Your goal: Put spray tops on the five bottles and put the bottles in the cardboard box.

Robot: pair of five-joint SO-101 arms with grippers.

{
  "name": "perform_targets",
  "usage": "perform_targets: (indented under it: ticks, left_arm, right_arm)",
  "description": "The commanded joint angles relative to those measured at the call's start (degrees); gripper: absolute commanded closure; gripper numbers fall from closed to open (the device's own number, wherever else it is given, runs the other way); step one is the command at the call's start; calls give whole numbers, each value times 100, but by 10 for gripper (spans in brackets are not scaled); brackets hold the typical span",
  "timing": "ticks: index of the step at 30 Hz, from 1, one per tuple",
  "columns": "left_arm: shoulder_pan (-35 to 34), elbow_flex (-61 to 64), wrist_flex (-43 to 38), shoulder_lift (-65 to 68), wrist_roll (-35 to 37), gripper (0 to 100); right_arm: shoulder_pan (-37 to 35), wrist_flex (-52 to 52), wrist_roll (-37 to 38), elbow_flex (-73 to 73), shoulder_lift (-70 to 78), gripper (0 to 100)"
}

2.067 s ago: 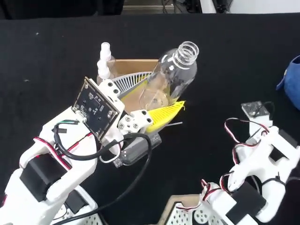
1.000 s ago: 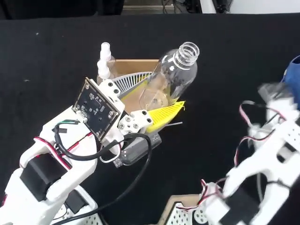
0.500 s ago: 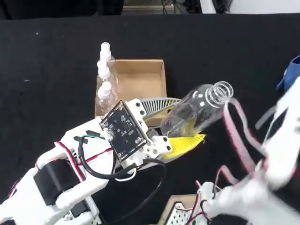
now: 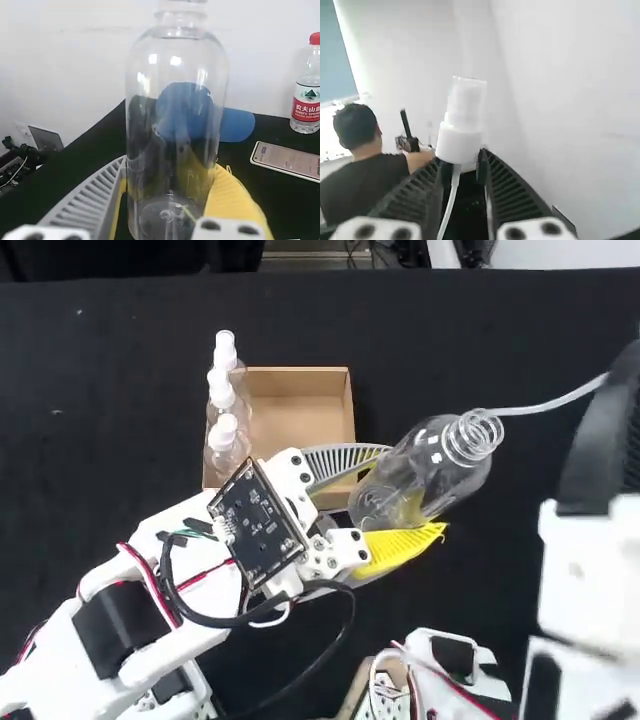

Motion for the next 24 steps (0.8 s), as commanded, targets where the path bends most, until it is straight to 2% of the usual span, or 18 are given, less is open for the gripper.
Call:
perform_targets:
  ticks: [1,8,12,15,19,24]
  left_arm:
    - [57,-31,-114,-88,-53,970]
    - [48,251,-158,-88,-53,970]
    - [48,224,-158,-88,-53,970]
    - [13,207,-158,-88,-53,970]
    - [-268,198,-176,-88,-53,970]
    - [-567,251,-598,-88,-9,970]
  right_arm:
    - [-211,-642,-308,-277,-4,987]
    - [-202,-1020,-316,-330,-4,987]
    - [-176,-782,-281,-778,-13,987]
    - [-193,-624,105,-1103,-4,987]
    - [-202,-554,220,-884,-4,987]
    - [-202,-105,211,-725,-4,987]
